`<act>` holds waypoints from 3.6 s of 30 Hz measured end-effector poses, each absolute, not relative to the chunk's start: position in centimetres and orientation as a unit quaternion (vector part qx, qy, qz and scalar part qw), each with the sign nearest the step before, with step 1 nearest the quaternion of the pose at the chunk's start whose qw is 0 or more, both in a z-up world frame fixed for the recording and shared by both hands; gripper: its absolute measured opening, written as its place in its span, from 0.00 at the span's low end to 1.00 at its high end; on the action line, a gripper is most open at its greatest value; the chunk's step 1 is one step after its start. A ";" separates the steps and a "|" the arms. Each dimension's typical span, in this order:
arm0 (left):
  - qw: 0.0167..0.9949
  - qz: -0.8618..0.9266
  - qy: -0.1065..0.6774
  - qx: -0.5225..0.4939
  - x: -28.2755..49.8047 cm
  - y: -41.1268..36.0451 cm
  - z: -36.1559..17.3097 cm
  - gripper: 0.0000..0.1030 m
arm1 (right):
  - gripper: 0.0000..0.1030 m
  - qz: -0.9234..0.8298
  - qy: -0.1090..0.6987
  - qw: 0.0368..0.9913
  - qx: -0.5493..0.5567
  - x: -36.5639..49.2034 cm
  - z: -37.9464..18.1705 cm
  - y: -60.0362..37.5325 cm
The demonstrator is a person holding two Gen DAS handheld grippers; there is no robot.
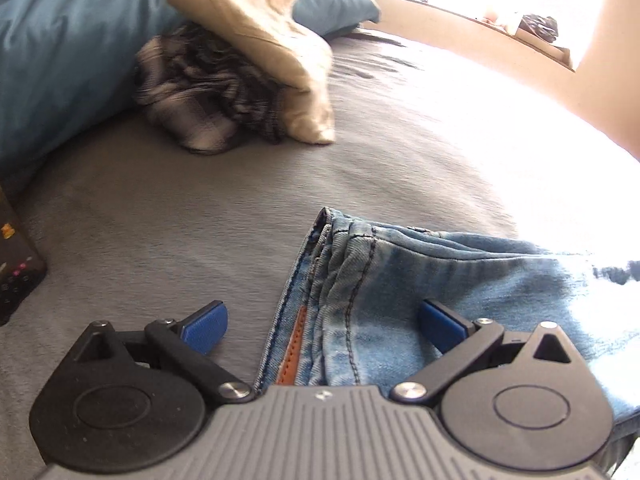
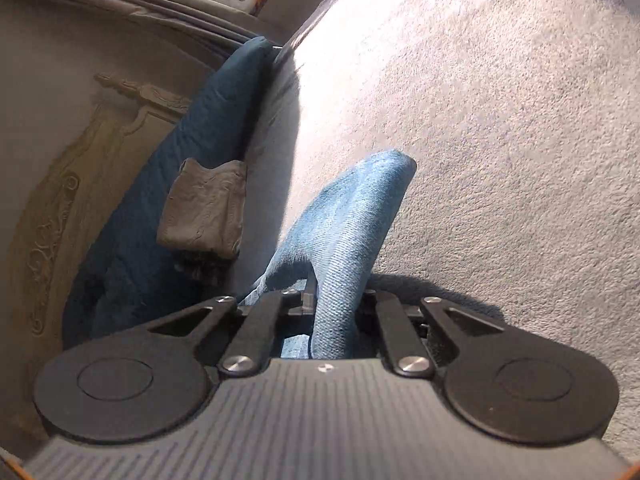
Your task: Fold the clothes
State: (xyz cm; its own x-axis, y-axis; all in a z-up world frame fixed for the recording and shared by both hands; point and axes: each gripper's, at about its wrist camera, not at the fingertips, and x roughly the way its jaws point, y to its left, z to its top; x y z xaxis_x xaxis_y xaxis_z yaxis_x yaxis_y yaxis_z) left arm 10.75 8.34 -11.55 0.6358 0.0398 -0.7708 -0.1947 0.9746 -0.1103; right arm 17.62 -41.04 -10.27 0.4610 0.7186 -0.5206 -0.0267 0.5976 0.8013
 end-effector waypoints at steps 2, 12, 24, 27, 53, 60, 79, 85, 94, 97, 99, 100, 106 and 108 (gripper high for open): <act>0.901 0.042 0.424 -0.085 11.4 6.7 -11.5 0.99 | 0.04 0.224 0.462 0.776 0.367 17.3 -9.9 -43.6; 0.908 -0.016 0.414 -0.068 12.6 3.1 -12.0 1.00 | 0.33 0.102 0.500 0.799 0.317 16.0 -11.5 -50.3; 0.935 -0.006 0.354 0.000 12.4 2.5 -8.5 0.97 | 0.15 0.037 0.441 0.891 0.102 16.9 -9.6 -44.8; 0.925 -0.004 0.379 0.021 13.4 1.3 -10.1 0.95 | 0.09 0.054 0.432 0.898 0.058 18.1 -10.0 -42.9; 0.911 -0.006 0.411 -0.032 13.8 2.6 -12.2 0.99 | 0.11 0.178 0.287 0.932 0.132 14.0 -7.9 -45.1; 0.910 -0.009 0.413 -0.035 13.9 2.7 -12.2 0.99 | 0.30 0.017 0.324 0.853 0.408 16.5 -14.8 -53.7; 0.910 -0.010 0.411 -0.043 14.1 2.7 -12.5 1.00 | 0.08 0.131 0.403 0.836 0.347 6.9 -10.6 -49.2; 0.910 -0.008 0.413 -0.035 14.0 2.5 -12.4 1.00 | 0.16 0.088 0.463 0.860 0.195 7.1 -12.2 -48.1; 0.912 -0.005 0.410 -0.029 13.9 2.3 -12.4 1.00 | 0.14 0.055 0.345 0.931 0.103 7.4 -7.6 -45.9; 0.912 -0.005 0.409 -0.032 13.9 2.4 -12.4 1.00 | 0.14 0.070 0.350 0.931 0.084 8.2 -8.5 -44.8; 0.912 -0.006 0.408 -0.035 13.9 2.5 -12.4 1.00 | 0.13 0.055 0.379 0.919 0.094 8.5 -10.1 -45.4; 0.912 -0.006 0.408 -0.036 13.9 2.6 -12.5 1.00 | 0.13 0.048 0.393 0.913 0.100 8.7 -10.9 -45.7; 0.913 -0.005 0.406 -0.041 13.8 2.6 -12.5 1.00 | 0.11 0.045 0.324 0.941 0.080 9.7 -7.4 -44.2; 0.914 -0.005 0.404 -0.041 13.8 2.6 -12.6 1.00 | 0.11 0.065 0.316 0.945 0.062 10.9 -7.2 -43.1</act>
